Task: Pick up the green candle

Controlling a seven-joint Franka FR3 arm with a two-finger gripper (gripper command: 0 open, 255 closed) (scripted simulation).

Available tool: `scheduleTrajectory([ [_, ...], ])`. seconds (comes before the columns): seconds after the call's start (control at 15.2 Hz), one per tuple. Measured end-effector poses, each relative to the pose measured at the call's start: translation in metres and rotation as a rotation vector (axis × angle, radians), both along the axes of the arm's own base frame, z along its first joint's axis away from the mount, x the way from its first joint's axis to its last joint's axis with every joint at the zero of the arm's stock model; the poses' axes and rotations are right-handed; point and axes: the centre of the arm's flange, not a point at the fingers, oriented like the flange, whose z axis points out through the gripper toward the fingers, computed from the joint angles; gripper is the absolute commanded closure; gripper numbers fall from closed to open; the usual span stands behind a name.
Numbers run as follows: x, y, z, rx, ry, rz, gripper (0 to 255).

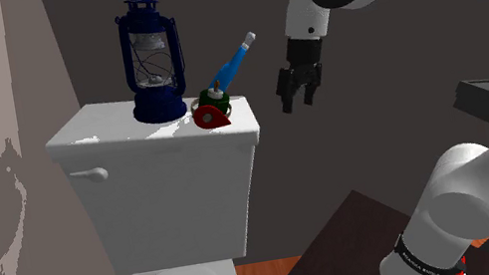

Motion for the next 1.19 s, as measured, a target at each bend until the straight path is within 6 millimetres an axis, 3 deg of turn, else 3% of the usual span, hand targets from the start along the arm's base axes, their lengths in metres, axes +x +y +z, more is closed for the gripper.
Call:
scheduleTrajectory([
  [0.99, 0.154, 0.090, 0.054, -0.043, -0.145, -0.165, 0],
  [1.19, 0.167, 0.095, 0.049, -0.047, -0.158, -0.182, 0],
])
